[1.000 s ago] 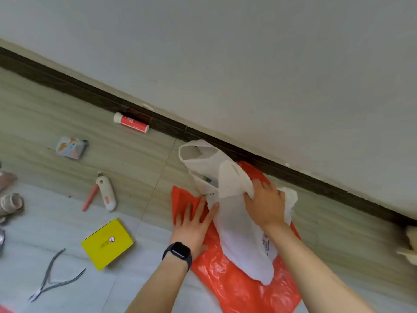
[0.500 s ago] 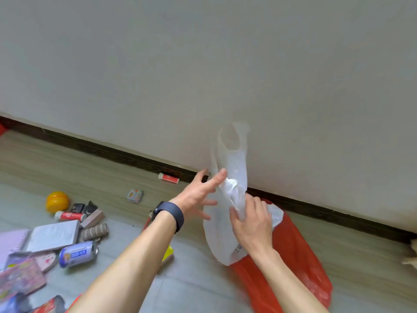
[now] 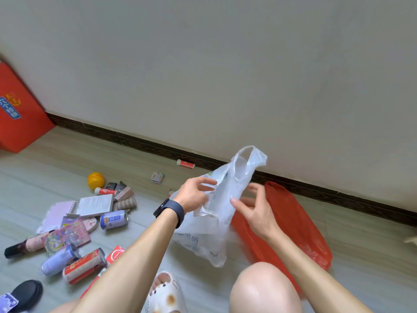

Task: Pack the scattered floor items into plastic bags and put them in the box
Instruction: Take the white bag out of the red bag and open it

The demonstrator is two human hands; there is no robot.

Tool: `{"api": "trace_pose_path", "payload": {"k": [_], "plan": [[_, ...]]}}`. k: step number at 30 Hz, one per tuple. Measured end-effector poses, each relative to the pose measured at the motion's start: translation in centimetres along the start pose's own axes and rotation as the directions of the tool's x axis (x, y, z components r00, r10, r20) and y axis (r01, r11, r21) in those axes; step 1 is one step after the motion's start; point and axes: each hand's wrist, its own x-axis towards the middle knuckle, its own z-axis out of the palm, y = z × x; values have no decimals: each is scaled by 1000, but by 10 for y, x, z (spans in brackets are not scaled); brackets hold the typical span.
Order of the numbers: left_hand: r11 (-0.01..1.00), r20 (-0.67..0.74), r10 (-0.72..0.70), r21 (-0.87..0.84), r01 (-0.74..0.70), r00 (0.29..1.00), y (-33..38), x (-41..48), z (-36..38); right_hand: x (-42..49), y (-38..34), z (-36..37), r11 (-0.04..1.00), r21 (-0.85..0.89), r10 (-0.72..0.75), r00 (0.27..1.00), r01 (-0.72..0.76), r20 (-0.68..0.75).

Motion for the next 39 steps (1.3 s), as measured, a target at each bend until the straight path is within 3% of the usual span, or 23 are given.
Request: {"api": "trace_pose_path", "payload": {"k": [2,6,10,14,17,19,21,22,24,26,28,30,33,35,36,39], "plan": [[998,13,30,48,-30,999,1,0,8,0,-4,-5,999,26,43,993,-40,-108],[990,43,61,122,-66,997,-1,5,24,8,9,-17,987,-124,70,960,-106,-269],[986,-38,27,167,-20,999,-15,8,20,7,30,-38,963,-220,87,951,-156,-295],[980,-220,-30,185,72,975,-26,6,6,-6,59,-74,894,-228,295,889,-386,-350],[958,-178,-30,276,79,984,-20,-1,13,-19,66,-90,864,-216,357,855,-456,-376],[950,-89,-16,309,43,996,-11,-2,24,-25,58,-86,903,-262,204,876,-341,-437],[945,-16,7,326,-2,1000,-1,-3,36,-30,39,-75,918,-389,-123,880,-74,-459],[942,12,18,336,-21,1000,4,-3,42,-31,28,-69,871,-487,-294,858,60,-421],[934,53,37,354,-54,998,13,-5,51,-27,7,-57,694,-662,-537,816,283,-214],[920,74,64,382,-87,995,20,-7,57,-18,-2,-46,494,-751,-614,788,438,55],[900,71,93,420,-114,993,26,-9,57,-4,5,-43,352,-809,-514,820,471,254],[879,49,110,462,-120,993,28,-12,52,8,19,-49,201,-879,-266,887,433,377],[803,19,116,587,-105,993,25,-11,42,20,30,-74,18,-918,55,917,395,396],[687,1,126,721,-88,992,20,-10,37,21,31,-86,-81,-922,136,921,378,365],[605,-7,149,792,-85,989,17,-10,37,20,29,-88,-98,-920,128,921,380,367],[358,3,269,928,-103,963,10,-10,39,12,23,-87,26,-928,95,923,372,373]]}}
